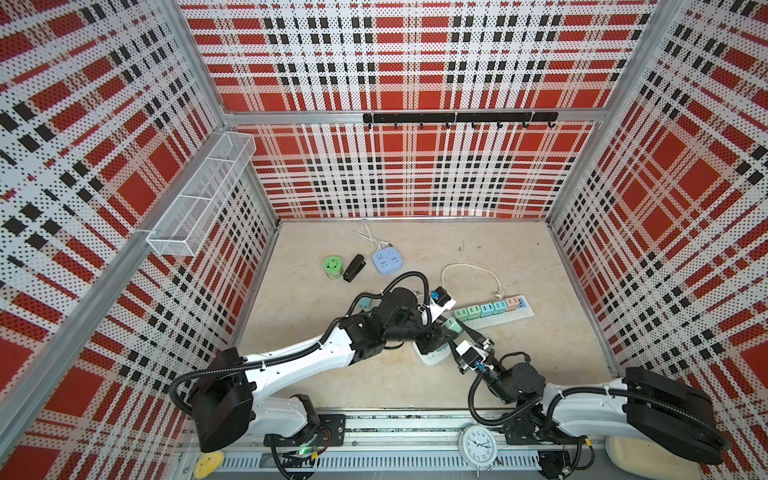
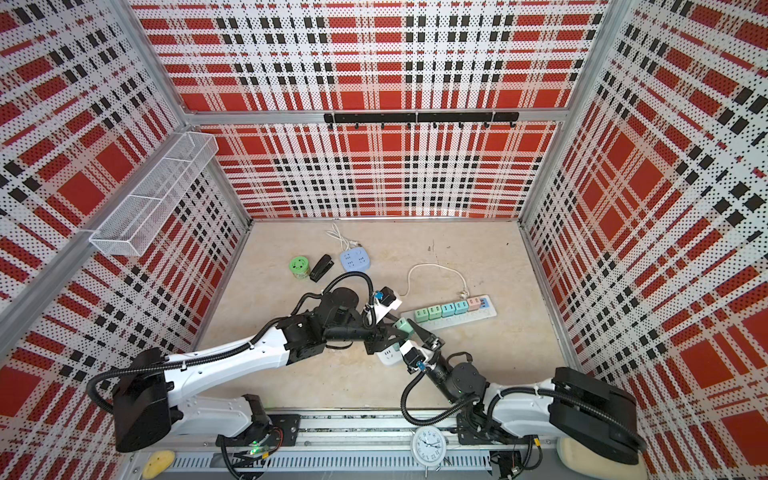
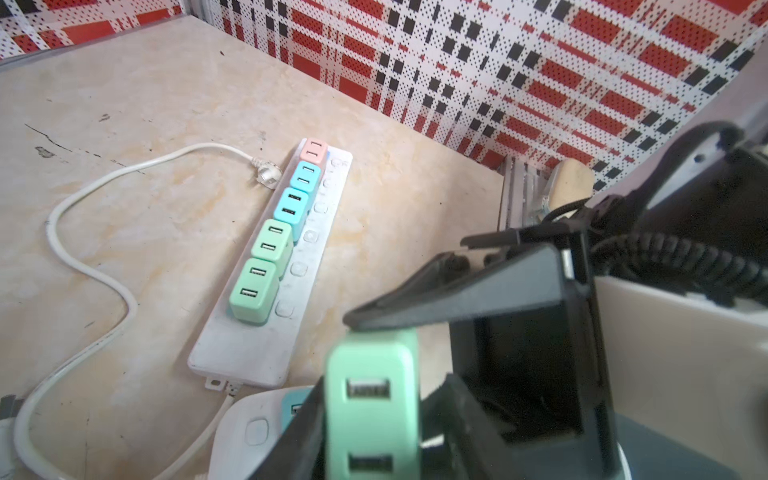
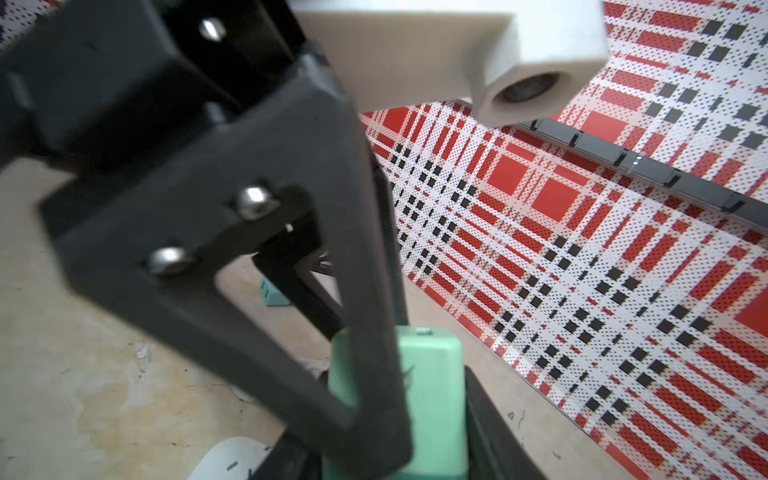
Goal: Insert the plug
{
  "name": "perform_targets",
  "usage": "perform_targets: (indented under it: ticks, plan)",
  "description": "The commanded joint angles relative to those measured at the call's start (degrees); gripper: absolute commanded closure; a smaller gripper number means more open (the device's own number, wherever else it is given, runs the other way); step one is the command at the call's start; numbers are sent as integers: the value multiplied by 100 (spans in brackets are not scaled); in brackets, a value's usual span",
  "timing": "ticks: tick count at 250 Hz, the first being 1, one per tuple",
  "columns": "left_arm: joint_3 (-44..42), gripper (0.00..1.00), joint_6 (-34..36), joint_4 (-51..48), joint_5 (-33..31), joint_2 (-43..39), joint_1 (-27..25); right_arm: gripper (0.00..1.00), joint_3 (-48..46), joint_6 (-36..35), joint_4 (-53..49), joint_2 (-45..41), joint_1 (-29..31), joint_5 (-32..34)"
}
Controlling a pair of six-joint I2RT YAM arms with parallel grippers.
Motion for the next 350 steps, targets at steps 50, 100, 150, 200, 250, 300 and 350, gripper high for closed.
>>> perform_targets:
  ticks: [50,100,150,200,250,300,350]
  plan:
    - [133,57,199,-457,268,-20,-158,100,-37,-479,-18,-48,-70,64]
    - [137,57,221,-457,278,-10,-158,100,-95,-523,431,310,-70,-274]
    - [171,57,214,-455,342,84,-167,100,23,-462,425,574,-61,-453]
    - [189,57,221,-456,346,146,-158,100,1,-463,768,833,-44,-605]
    - [234,63,204,-457,473,252,-149,100,72,-392,797,988,-17,-810]
    - [220,100,177,-457,503,260,-71,79,54,-303,916,990,-7,-730]
    - [320,100,283,-794,-122,43,-34,30,243,-130,587,917,-6,-421]
